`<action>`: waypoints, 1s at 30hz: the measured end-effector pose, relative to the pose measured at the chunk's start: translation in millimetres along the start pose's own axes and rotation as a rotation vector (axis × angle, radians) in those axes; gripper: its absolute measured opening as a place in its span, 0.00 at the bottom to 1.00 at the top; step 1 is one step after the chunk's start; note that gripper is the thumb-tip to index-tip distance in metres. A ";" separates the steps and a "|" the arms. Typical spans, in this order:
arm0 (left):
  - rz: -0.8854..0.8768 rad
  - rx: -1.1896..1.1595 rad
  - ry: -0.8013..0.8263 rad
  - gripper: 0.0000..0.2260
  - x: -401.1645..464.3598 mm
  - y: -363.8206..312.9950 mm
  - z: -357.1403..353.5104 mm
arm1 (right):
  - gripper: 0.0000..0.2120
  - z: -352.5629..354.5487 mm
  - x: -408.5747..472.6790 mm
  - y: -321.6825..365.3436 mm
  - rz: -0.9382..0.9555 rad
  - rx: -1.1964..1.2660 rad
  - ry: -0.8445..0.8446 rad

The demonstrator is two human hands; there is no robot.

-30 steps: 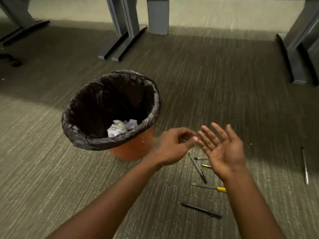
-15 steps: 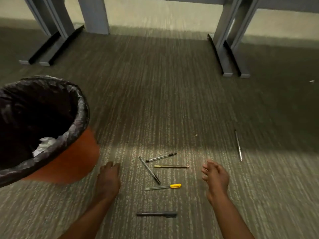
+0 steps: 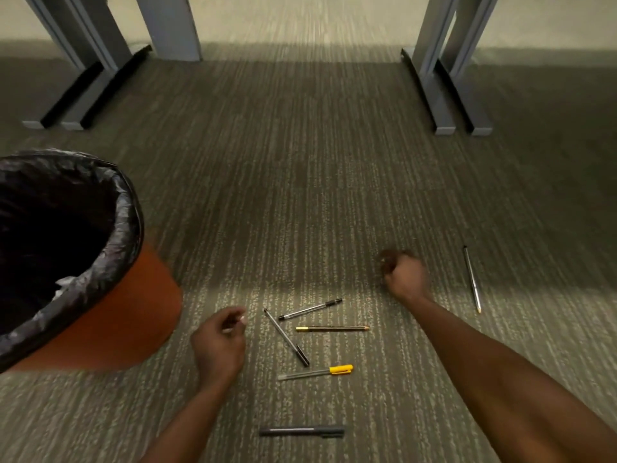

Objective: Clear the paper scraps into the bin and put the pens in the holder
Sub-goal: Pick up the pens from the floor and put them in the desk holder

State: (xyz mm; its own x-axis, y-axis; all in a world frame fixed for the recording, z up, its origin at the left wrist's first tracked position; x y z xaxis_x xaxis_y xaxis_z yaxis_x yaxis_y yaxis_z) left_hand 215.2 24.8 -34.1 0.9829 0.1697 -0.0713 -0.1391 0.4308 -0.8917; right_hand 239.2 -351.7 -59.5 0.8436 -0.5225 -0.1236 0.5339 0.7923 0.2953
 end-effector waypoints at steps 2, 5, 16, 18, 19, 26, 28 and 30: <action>0.082 -0.161 0.006 0.12 6.4 -24.4 -14.7 | 0.15 -1.0 3.4 1.7 0.043 -0.069 0.006; 0.143 -0.334 0.029 0.11 13.2 -50.5 -27.9 | 0.14 -2.8 6.2 1.9 0.044 -0.089 -0.024; 0.272 -0.531 0.123 0.10 12.7 -97.9 -28.2 | 0.05 12.6 -28.8 51.4 -0.288 0.505 -0.074; 0.248 -0.513 0.153 0.10 7.9 -114.9 -23.3 | 0.03 25.1 -51.1 84.8 -0.275 0.907 0.044; 0.223 -0.512 0.166 0.09 6.1 -125.3 -18.6 | 0.03 33.7 -63.6 104.0 -0.247 1.070 0.101; -0.030 -0.560 0.062 0.06 3.8 -198.3 79.4 | 0.05 120.4 -140.8 231.4 0.044 1.545 0.284; -0.106 -0.570 -0.047 0.06 2.9 -206.9 126.2 | 0.05 135.6 -162.0 266.0 0.103 1.595 0.326; -0.119 -0.531 -0.175 0.05 6.6 -204.3 170.9 | 0.04 141.5 -179.7 302.4 0.189 1.574 0.378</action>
State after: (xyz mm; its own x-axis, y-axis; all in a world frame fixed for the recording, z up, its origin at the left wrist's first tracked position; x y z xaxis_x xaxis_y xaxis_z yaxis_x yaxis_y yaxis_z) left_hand 229.5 89.3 224.0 0.9472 0.3109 0.0780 0.0954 -0.0412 -0.9946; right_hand 241.1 -62.8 186.2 0.9784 -0.1703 -0.1175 0.0454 -0.3773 0.9250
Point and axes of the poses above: each hand's wrist, its own x-axis towards the middle knuckle, its own z-axis out of the back of the hand, y = z × x, the point moved 2 cm from there along x, towards the middle knuckle, and after that the axes turned 7 degrees about -x, right-handed, at the moved point
